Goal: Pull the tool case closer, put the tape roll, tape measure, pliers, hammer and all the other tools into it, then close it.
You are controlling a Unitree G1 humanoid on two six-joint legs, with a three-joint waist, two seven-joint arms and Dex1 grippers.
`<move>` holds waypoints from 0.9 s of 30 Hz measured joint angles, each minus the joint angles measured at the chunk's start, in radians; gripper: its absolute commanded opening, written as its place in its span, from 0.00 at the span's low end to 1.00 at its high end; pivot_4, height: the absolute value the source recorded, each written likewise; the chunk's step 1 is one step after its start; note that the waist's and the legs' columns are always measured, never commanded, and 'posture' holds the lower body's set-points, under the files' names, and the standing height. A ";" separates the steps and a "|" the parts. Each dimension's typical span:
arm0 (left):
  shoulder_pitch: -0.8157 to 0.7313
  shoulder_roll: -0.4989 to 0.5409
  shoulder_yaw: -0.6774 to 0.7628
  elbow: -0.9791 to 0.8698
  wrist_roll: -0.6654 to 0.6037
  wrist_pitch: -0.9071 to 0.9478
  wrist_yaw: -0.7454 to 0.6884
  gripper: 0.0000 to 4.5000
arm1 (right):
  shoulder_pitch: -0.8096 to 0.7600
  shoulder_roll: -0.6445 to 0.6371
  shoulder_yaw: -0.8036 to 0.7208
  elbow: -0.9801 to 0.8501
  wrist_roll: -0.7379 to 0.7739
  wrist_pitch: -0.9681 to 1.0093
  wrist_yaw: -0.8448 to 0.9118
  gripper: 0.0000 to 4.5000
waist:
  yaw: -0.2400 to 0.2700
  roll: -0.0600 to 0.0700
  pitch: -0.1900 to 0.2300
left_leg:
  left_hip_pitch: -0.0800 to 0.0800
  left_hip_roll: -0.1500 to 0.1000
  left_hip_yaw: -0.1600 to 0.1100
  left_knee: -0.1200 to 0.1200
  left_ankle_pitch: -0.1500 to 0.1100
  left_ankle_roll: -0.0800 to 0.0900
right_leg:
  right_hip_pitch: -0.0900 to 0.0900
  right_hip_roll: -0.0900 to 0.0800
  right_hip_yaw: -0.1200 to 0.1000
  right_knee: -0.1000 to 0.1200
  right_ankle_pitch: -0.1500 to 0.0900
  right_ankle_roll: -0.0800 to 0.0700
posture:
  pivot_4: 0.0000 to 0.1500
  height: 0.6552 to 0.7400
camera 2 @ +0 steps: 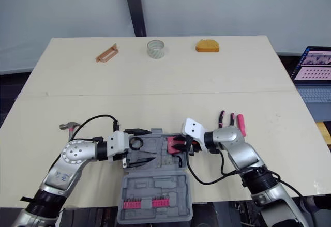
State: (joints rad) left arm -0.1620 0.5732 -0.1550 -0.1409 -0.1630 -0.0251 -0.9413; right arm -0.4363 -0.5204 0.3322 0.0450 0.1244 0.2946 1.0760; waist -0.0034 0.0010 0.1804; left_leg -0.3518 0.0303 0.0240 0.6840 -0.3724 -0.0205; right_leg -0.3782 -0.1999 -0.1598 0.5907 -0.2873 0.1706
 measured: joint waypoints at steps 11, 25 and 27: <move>-0.003 0.011 0.000 0.001 0.000 0.000 0.000 1.00 | -0.010 0.035 0.013 0.122 -0.023 -0.152 0.000 0.33 | 0.000 0.000 -0.001 | 0.002 0.000 0.000 0.000 0.000 0.000 | 0.002 0.000 0.000 0.000 0.000 0.000 | 1.00 1.00; -0.003 0.016 0.002 0.000 0.000 0.001 0.000 1.00 | 0.014 0.098 0.006 0.303 -0.032 -0.366 -0.037 0.33 | 0.000 -0.002 -0.012 | 0.018 0.000 0.000 -0.005 0.000 -0.001 | 0.017 0.000 0.000 -0.002 0.000 0.000 | 1.00 1.00; -0.003 0.017 0.002 0.000 0.000 0.002 0.000 1.00 | 0.013 0.103 0.006 0.323 -0.032 -0.393 -0.042 0.33 | 0.001 -0.002 -0.013 | 0.018 0.000 0.000 -0.005 -0.001 -0.001 | 0.017 0.000 0.000 -0.003 0.000 0.000 | 1.00 1.00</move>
State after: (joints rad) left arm -0.1648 0.5897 -0.1528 -0.1405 -0.1632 -0.0233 -0.9409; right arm -0.4233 -0.4177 0.3385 0.3679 0.0924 -0.0982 1.0341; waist -0.0025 -0.0010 0.1672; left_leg -0.3338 0.0306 0.0240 0.6795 -0.3729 -0.0210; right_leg -0.3608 -0.1998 -0.1596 0.5878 -0.2874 0.1706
